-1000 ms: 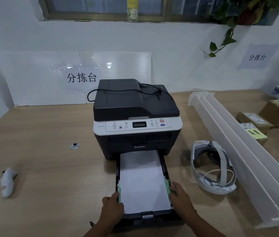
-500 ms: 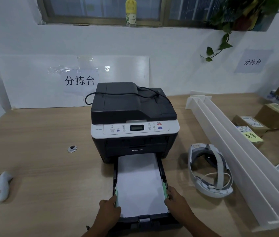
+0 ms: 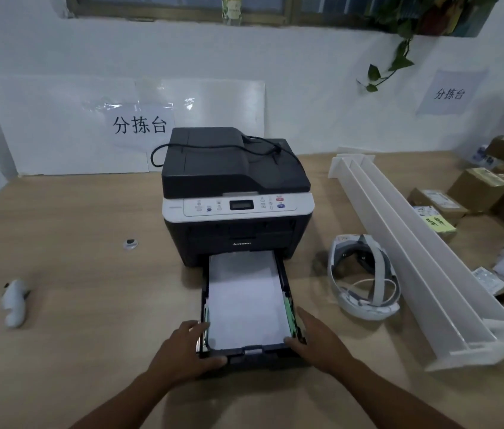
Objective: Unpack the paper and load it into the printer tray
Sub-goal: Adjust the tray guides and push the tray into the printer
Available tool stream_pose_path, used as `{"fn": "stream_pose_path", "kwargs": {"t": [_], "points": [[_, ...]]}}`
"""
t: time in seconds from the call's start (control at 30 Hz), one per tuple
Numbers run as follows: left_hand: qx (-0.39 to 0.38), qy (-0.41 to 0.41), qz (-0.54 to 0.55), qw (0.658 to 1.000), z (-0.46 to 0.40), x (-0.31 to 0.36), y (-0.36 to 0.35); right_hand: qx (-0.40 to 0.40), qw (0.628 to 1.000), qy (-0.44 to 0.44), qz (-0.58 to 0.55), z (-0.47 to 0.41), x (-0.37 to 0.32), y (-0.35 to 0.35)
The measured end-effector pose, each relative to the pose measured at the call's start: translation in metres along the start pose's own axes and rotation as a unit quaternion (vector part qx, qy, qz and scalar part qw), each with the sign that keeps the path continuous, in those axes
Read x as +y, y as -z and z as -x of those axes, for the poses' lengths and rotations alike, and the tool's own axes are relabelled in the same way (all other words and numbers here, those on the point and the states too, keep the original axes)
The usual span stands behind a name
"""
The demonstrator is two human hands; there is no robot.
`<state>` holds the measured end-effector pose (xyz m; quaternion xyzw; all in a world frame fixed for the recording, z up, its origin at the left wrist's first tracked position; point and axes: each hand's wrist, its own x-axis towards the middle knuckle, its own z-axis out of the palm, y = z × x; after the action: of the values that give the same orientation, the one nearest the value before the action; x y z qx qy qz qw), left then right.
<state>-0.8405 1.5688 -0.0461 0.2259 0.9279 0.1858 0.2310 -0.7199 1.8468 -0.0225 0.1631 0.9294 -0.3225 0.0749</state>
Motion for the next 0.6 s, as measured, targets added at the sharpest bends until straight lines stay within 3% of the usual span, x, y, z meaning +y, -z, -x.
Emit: {"fn": "stream_pose_path", "kwargs": {"t": [0.17,0.37,0.6], "points": [[-0.022,-0.024,-0.07,0.997,0.011,-0.009,-0.005,-0.013,0.999,0.029,0.001,0.011,0.006,-0.005],[0.01,-0.05,-0.077,0.996,0.011,-0.018,-0.012,-0.037,0.995,0.039,0.082,0.014,0.013,-0.015],[0.1,-0.077,-0.046,0.991,0.004,-0.022,-0.017,0.04,0.996,0.035,0.068,0.002,0.018,-0.023]]}}
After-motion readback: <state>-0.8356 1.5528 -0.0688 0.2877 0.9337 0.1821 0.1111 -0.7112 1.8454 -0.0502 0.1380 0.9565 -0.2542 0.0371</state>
